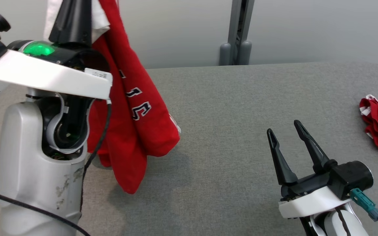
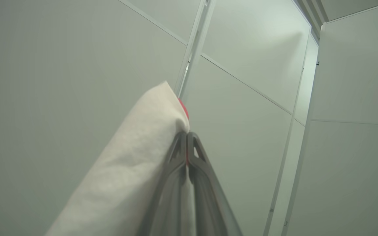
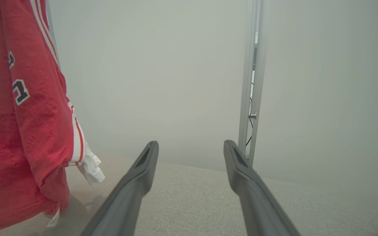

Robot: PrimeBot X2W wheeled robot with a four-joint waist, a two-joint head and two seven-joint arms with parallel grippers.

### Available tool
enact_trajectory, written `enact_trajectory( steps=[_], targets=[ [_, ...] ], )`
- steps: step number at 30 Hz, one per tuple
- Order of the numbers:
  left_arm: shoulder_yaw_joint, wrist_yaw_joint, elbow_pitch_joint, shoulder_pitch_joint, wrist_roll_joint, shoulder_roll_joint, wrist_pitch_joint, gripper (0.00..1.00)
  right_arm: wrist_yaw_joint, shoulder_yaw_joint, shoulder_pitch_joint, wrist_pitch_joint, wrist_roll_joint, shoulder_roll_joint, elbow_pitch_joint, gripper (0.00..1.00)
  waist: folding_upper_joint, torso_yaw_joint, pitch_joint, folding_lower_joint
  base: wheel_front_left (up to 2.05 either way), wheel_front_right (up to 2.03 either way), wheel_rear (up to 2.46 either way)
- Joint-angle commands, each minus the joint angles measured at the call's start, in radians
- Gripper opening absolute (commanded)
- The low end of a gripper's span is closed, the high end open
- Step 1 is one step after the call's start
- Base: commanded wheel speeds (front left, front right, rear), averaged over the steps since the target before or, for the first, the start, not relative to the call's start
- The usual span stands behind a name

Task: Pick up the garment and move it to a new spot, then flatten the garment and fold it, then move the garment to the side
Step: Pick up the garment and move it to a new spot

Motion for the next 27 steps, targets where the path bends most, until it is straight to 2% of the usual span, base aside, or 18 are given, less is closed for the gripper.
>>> enact_trajectory(
  steps=[1,5,11,15,17,20,27],
  targets=[
    [-0.02,0.014,-0.018,-0.021,-0.019,-0.007,0.006,0.0,-0.001,-0.005,0.001,-0.006,0.011,-0.003,-0.007,1.0,0.0,-0.03,0.002,0.0,0.0,0.0,0.0],
    [-0.108,0.066,-0.059,-0.057,-0.075,-0.024,0.006,0.0,-0.001,-0.01,-0.006,-0.006,0.025,-0.003,-0.017,1.0,0.0,-0.074,0.014,0.0,0.0,0.0,0.0],
    [-0.238,0.218,-0.074,-0.143,-0.252,-0.027,-0.125,0.0,-0.001,-0.006,-0.02,-0.006,0.038,-0.003,-0.02,1.0,0.0,-0.134,0.036,0.0,0.0,0.0,0.0],
    [-0.266,0.289,0.013,-0.162,-0.293,-0.025,-0.203,0.0,-0.001,-0.005,-0.02,-0.006,0.047,-0.003,-0.025,1.0,0.0,-0.158,0.044,0.0,0.0,0.0,0.0],
    [-0.268,0.3,0.089,-0.146,-0.278,-0.015,-0.215,0.0,-0.001,-0.005,-0.02,-0.006,0.049,-0.003,-0.029,1.0,0.0,-0.165,0.049,0.0,0.0,0.0,0.0],
    [-0.258,0.308,0.238,-0.095,-0.259,0.032,-0.222,0.0,-0.001,-0.004,-0.021,-0.006,0.049,-0.003,-0.033,1.0,0.0,-0.173,0.056,0.0,0.0,0.0,0.0],
    [-0.241,0.283,0.566,0.012,-0.251,0.116,-0.244,0.0,-0.001,-0.005,-0.021,-0.006,0.034,-0.003,-0.034,1.0,0.0,-0.175,0.07,0.0,0.0,0.0,0.0]
  ],
)
